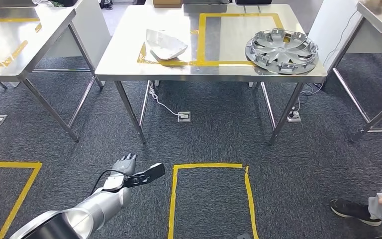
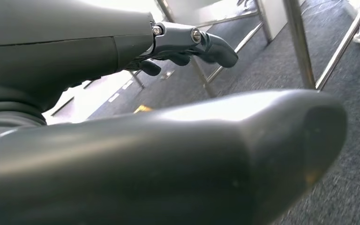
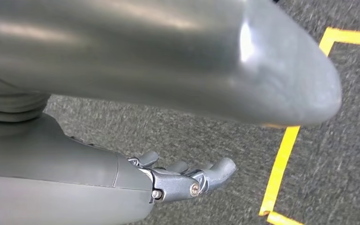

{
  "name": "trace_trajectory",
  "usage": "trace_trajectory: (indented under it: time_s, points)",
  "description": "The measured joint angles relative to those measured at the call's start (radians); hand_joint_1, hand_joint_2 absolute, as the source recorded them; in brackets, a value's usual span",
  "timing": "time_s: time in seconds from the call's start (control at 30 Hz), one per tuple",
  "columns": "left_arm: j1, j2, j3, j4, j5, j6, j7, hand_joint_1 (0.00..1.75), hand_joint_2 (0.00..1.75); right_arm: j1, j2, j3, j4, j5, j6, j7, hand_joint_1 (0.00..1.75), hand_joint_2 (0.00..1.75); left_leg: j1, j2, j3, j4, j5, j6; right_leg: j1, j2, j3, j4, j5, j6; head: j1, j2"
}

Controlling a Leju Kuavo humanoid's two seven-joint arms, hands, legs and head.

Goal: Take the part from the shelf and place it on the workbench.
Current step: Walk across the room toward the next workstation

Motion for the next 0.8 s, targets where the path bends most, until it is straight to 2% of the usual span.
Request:
trace_trajectory:
  time_s: [0.03, 0.07, 0.1, 0.13, 0.17, 0.2, 0.23, 0.27, 0.3, 0.37, 0.4, 0.43, 0.5, 0.53, 0.6, 0.67, 0.7, 0.73, 0.77, 0.8]
  points:
    - [0.007, 0.002, 0.006, 0.001, 0.001, 0.0, 0.002, 0.0, 0.0, 0.0, 0.0, 0.0, 0.0, -0.002, 0.0, -0.002, 0.0, 0.0, 0.001, 0.007, -0.002, 0.002, 0.0, -0.005, 0.0, -0.009, 0.0, -0.001, 0.003, -0.009, -0.001, 0.0]
    - [0.014, 0.004, 0.01, 0.001, 0.001, -0.002, 0.004, 0.0, 0.0, 0.0, 0.0, 0.0, 0.0, -0.005, 0.0, -0.005, 0.0, 0.0, 0.0, 0.024, -0.01, 0.017, -0.011, -0.008, 0.0, -0.018, 0.0, -0.003, 0.006, -0.016, -0.005, 0.0]
    - [0.02, 0.005, 0.015, 0.001, 0.002, -0.004, 0.006, 0.0, 0.0, 0.001, 0.0, -0.001, 0.0, -0.009, -0.001, -0.007, 0.0, 0.0, -0.001, 0.047, -0.026, 0.053, -0.034, -0.01, 0.0, -0.029, 0.001, -0.005, 0.008, -0.023, -0.009, 0.0]
    - [0.025, 0.005, 0.019, 0.001, 0.004, -0.006, 0.007, 0.0, 0.0, 0.003, -0.001, -0.001, 0.0, -0.012, -0.001, -0.009, 0.0, 0.0, -0.002, 0.071, -0.05, 0.111, -0.069, -0.011, 0.002, -0.039, 0.0, -0.006, 0.008, -0.026, -0.013, 0.0]
    - [0.03, 0.005, 0.023, 0.001, 0.007, -0.008, 0.007, 0.0, 0.0, 0.005, -0.001, -0.002, 0.0, -0.014, -0.001, -0.009, 0.0, 0.0, -0.002, 0.085, -0.08, 0.182, -0.106, -0.012, 0.005, -0.051, 0.0, -0.006, 0.007, -0.029, -0.016, 0.0]
    - [0.037, 0.005, 0.027, 0.002, 0.01, -0.011, 0.008, 0.0, 0.0, 0.007, -0.001, -0.002, 0.0, -0.015, -0.001, -0.009, 0.0, 0.0, -0.002, 0.09, -0.107, 0.246, -0.134, -0.013, 0.007, -0.063, 0.0, -0.005, 0.006, -0.031, -0.016, 0.0]
    - [0.046, 0.005, 0.03, 0.002, 0.013, -0.012, 0.01, 0.0, 0.0, 0.008, -0.002, -0.003, 0.0, -0.016, -0.001, -0.008, 0.0, 0.0, -0.002, 0.093, -0.12, 0.284, -0.146, -0.012, 0.009, -0.076, 0.0, -0.005, 0.005, -0.032, -0.017, 0.0]
    - [0.054, 0.006, 0.032, 0.003, 0.016, -0.014, 0.011, 0.0, 0.0, 0.008, -0.002, -0.003, 0.0, -0.016, 0.0, -0.008, 0.0, 0.0, -0.002, 0.094, -0.114, 0.283, -0.138, -0.01, 0.01, -0.087, 0.001, -0.005, 0.003, -0.032, -0.017, 0.0]
    - [0.06, 0.007, 0.035, 0.003, 0.018, -0.014, 0.013, 0.0, 0.0, 0.008, -0.002, -0.003, 0.0, -0.016, 0.001, -0.007, 0.0, 0.0, -0.003, 0.099, -0.088, 0.24, -0.114, -0.006, 0.011, -0.099, 0.003, -0.005, 0.001, -0.031, -0.017, 0.0]
    - [0.065, 0.009, 0.045, 0.003, 0.024, -0.011, 0.014, 0.0, 0.0, 0.007, -0.002, -0.003, 0.0, -0.015, 0.002, -0.006, 0.0, 0.0, -0.011, 0.135, -0.009, 0.102, -0.064, 0.007, 0.014, -0.121, 0.01, -0.005, -0.005, -0.025, -0.018, 0.0]
    - [0.065, 0.009, 0.05, 0.002, 0.027, -0.009, 0.015, 0.0, 0.0, 0.006, -0.002, -0.003, 0.0, -0.015, 0.002, -0.006, 0.0, 0.0, -0.017, 0.151, 0.019, 0.052, -0.051, 0.014, 0.017, -0.131, 0.013, -0.006, -0.008, -0.02, -0.018, 0.0]
    - [0.067, 0.009, 0.055, 0.002, 0.031, -0.006, 0.015, 0.0, 0.0, 0.005, -0.002, -0.003, 0.0, -0.015, 0.002, -0.005, 0.0, 0.0, -0.022, 0.161, 0.032, 0.025, -0.048, 0.02, 0.019, -0.14, 0.016, -0.007, -0.011, -0.015, -0.017, 0.0]
    - [0.075, 0.013, 0.063, 0.003, 0.034, -0.003, 0.017, 0.0, 0.0, 0.002, -0.002, -0.003, 0.0, -0.015, 0.003, -0.005, 0.0, 0.0, -0.026, 0.146, 0.032, 0.019, -0.049, 0.03, 0.02, -0.157, 0.024, -0.012, -0.013, -0.003, -0.017, 0.0]
    - [0.08, 0.015, 0.066, 0.003, 0.034, -0.003, 0.019, 0.0, 0.0, 0.0, -0.002, -0.003, 0.0, -0.015, 0.003, -0.005, 0.0, 0.0, -0.024, 0.135, 0.033, 0.016, -0.048, 0.035, 0.019, -0.153, 0.027, -0.012, -0.016, 0.003, -0.017, 0.0]
    - [0.085, 0.016, 0.073, 0.003, 0.035, -0.002, 0.022, 0.0, 0.0, -0.001, -0.002, -0.004, 0.0, -0.017, 0.004, -0.005, 0.0, 0.0, -0.017, 0.113, 0.037, 0.008, -0.044, 0.049, 0.015, -0.108, 0.012, 0.029, -0.045, 0.014, -0.014, 0.0]
    - [0.087, 0.012, 0.079, 0.003, 0.036, -0.002, 0.025, 0.0, 0.0, 0.002, -0.002, -0.007, 0.0, -0.019, 0.003, -0.005, 0.0, 0.0, -0.015, 0.09, 0.038, 0.006, -0.043, 0.058, 0.013, -0.057, -0.047, 0.147, -0.103, 0.019, -0.009, 0.0]
    - [0.089, 0.01, 0.082, 0.003, 0.037, -0.002, 0.026, 0.0, 0.0, 0.004, -0.002, -0.008, 0.0, -0.02, 0.003, -0.004, 0.0, 0.0, -0.015, 0.077, 0.038, 0.006, -0.043, 0.06, 0.014, -0.048, -0.083, 0.211, -0.126, 0.02, -0.007, 0.0]
    - [0.093, 0.009, 0.084, 0.003, 0.038, -0.002, 0.029, 0.0, 0.0, 0.006, -0.002, -0.01, 0.0, -0.021, 0.002, -0.004, 0.0, 0.0, -0.016, 0.064, 0.038, 0.007, -0.044, 0.061, 0.015, -0.044, -0.11, 0.254, -0.133, 0.02, -0.006, 0.0]
    - [0.095, 0.009, 0.085, 0.004, 0.038, -0.002, 0.032, 0.0, 0.0, 0.007, -0.002, -0.011, 0.0, -0.022, 0.002, -0.004, 0.0, 0.0, -0.017, 0.05, 0.038, 0.008, -0.044, 0.061, 0.016, -0.042, -0.121, 0.262, -0.12, 0.019, -0.005, 0.0]
    - [0.097, 0.009, 0.087, 0.004, 0.039, -0.003, 0.035, 0.0, 0.0, 0.007, -0.002, -0.012, 0.0, -0.023, 0.002, -0.005, 0.0, 0.0, -0.017, 0.035, 0.038, 0.01, -0.044, 0.06, 0.017, -0.039, -0.112, 0.23, -0.088, 0.016, -0.005, 0.0]
